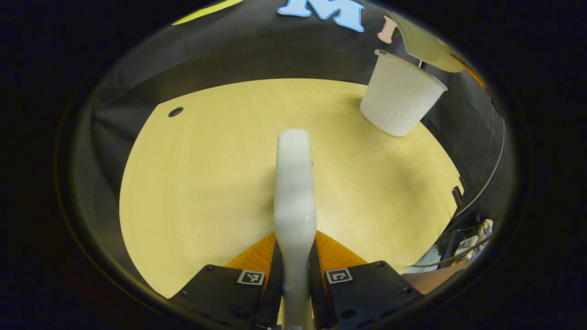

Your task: Pick up the small broom and dustpan from the desktop, sweep the trash into the dustpan with the broom, and then empty the trash into the garbage bin.

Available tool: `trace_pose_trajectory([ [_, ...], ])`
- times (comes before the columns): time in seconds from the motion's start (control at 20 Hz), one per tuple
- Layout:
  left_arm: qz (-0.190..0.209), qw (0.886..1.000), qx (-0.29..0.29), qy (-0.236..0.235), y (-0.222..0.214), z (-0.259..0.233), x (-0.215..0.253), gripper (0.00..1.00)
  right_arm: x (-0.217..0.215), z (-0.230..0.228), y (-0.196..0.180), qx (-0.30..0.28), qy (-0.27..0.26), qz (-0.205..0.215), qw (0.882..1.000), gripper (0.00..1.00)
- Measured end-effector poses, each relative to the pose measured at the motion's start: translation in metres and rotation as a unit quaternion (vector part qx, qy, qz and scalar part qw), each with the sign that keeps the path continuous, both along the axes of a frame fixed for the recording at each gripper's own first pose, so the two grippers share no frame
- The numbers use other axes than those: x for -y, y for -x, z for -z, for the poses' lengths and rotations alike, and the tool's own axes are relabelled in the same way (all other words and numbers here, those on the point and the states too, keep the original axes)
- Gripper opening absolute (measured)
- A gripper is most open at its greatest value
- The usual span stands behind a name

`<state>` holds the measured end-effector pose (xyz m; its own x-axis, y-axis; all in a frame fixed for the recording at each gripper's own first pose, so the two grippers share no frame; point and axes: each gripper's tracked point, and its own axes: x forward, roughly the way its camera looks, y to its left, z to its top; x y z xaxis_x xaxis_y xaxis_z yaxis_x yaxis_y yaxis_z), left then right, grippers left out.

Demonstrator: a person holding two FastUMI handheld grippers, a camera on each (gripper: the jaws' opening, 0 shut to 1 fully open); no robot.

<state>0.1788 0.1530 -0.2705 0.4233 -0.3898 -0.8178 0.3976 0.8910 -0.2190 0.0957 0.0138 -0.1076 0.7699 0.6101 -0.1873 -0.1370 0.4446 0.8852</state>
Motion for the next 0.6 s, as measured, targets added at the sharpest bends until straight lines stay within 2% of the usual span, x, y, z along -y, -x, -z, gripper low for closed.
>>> trace_pose_trajectory([
  [0.2,-0.03,1.0,-0.001,-0.002,0.003,0.004,-0.018,0.36,-0.017,0.021,0.02,0.007,0.102,-0.014,0.995,0.27],
  [0.35,-0.046,0.999,0.0,-0.009,0.006,0.003,-0.031,0.34,-0.026,0.041,0.031,0.009,0.174,-0.02,0.985,0.27],
  [0.45,-0.058,0.998,-0.001,-0.012,0.007,0.007,-0.037,0.34,-0.033,0.057,0.033,0.01,0.225,-0.021,0.974,0.27],
  [0.5,-0.065,0.998,-0.002,-0.013,0.008,0.01,-0.04,0.36,-0.037,0.066,0.037,0.011,0.254,-0.021,0.967,0.27],
  [0.6,-0.078,0.997,-0.005,-0.018,0.009,0.013,-0.046,0.34,-0.041,0.084,0.043,0.012,0.31,-0.02,0.95,0.27],
])
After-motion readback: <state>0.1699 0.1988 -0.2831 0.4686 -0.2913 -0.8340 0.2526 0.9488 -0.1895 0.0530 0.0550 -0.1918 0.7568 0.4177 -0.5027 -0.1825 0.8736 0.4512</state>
